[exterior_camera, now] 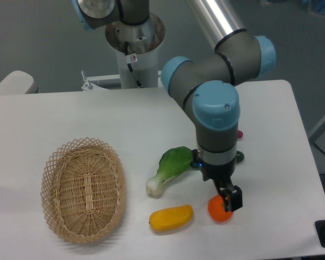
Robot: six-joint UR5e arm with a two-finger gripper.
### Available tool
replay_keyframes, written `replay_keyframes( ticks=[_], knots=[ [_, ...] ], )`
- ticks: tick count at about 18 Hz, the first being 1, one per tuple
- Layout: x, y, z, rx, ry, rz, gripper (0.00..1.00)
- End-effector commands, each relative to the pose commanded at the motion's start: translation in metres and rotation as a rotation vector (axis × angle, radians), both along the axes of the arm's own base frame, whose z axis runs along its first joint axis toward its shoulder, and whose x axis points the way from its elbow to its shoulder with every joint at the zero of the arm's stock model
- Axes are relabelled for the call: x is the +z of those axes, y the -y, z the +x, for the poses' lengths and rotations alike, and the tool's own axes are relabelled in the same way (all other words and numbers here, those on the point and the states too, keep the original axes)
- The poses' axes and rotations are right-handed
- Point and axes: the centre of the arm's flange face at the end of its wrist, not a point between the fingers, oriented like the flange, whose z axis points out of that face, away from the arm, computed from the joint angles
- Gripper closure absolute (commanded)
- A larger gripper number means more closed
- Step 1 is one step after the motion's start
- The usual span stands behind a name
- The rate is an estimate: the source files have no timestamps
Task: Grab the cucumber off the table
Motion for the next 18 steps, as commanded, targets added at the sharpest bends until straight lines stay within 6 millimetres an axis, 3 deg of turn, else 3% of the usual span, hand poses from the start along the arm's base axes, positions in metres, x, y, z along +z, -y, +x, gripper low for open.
replay_keyframes(
  ticks=[10, 18],
  knots=[
    [-0.009, -0.002, 0.003, 0.040, 0.020, 0.004, 0.00],
    [-0.037, -0.030, 0.030, 0.160, 0.100, 0.033, 0.00]
  ],
)
